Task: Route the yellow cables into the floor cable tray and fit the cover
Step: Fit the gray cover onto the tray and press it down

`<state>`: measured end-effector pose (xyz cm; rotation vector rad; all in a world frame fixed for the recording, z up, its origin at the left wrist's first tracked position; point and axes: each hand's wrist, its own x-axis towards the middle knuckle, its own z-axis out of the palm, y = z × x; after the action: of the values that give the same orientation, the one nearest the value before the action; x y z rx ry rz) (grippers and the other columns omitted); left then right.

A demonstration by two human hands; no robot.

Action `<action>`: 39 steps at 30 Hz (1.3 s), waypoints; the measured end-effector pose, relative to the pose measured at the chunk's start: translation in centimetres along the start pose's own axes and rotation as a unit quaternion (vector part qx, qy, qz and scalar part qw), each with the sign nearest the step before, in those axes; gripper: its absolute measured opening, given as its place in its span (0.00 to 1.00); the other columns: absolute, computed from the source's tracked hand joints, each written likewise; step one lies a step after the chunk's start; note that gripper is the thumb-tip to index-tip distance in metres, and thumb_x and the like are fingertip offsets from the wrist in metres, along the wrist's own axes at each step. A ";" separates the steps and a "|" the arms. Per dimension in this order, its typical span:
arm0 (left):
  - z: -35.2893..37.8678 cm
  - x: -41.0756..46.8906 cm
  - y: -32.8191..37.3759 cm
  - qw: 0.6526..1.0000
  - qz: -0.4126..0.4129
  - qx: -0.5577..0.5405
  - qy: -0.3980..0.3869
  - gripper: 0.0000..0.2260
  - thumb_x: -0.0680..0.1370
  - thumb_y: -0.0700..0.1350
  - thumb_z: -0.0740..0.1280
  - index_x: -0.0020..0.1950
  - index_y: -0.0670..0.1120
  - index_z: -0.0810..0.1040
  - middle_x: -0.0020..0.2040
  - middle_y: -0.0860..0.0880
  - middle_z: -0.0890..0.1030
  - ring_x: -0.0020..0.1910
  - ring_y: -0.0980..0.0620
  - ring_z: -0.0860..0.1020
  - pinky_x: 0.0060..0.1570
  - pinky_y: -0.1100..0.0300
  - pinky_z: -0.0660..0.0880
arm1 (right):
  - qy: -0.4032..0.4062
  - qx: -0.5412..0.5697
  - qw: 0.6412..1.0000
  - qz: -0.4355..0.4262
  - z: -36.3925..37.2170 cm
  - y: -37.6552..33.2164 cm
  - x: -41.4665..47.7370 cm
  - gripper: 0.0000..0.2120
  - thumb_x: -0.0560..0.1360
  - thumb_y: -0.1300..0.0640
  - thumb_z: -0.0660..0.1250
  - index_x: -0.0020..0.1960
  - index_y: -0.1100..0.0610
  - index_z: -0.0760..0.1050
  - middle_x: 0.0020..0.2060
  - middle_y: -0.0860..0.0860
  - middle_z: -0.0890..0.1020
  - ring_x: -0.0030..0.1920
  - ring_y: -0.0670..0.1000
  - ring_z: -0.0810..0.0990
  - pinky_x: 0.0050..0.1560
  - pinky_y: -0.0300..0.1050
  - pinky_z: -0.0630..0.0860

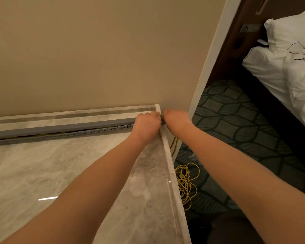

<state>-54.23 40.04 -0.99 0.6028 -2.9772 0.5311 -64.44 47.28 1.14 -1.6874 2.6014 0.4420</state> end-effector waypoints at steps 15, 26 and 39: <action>0.4 0.8 -1.0 1.000 0.021 -0.001 -0.017 0.12 0.78 0.41 0.60 0.61 0.42 0.71 0.53 0.45 0.80 0.46 0.45 0.81 0.35 0.56 0.66 | -0.105 0.087 0.989 -0.049 -1.0 0.9 2.1 0.10 0.75 0.63 0.65 0.56 0.59 0.74 0.48 0.57 0.78 0.46 0.56 0.77 0.42 0.46 0.71; 1.2 1.6 -2.0 0.999 0.048 -0.002 -0.017 0.13 0.82 0.47 0.57 0.63 0.41 0.67 0.57 0.42 0.77 0.48 0.43 0.81 0.35 0.55 0.67 | -0.113 0.117 0.985 -0.061 -1.3 1.2 3.1 0.06 0.75 0.61 0.65 0.51 0.58 0.73 0.36 0.52 0.71 0.41 0.54 0.73 0.40 0.45 0.69; 1.6 1.4 -2.2 0.996 0.084 0.037 -0.008 0.10 0.83 0.45 0.55 0.60 0.41 0.68 0.53 0.43 0.78 0.42 0.43 0.81 0.32 0.55 0.67 | -0.008 0.054 0.997 -0.052 0.4 1.3 2.5 0.07 0.75 0.62 0.66 0.53 0.59 0.77 0.48 0.59 0.81 0.49 0.60 0.81 0.39 0.46 0.70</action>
<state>-54.65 37.06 -1.56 0.3654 -3.0513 0.6549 -66.70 45.63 0.60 -1.7652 2.4646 0.3045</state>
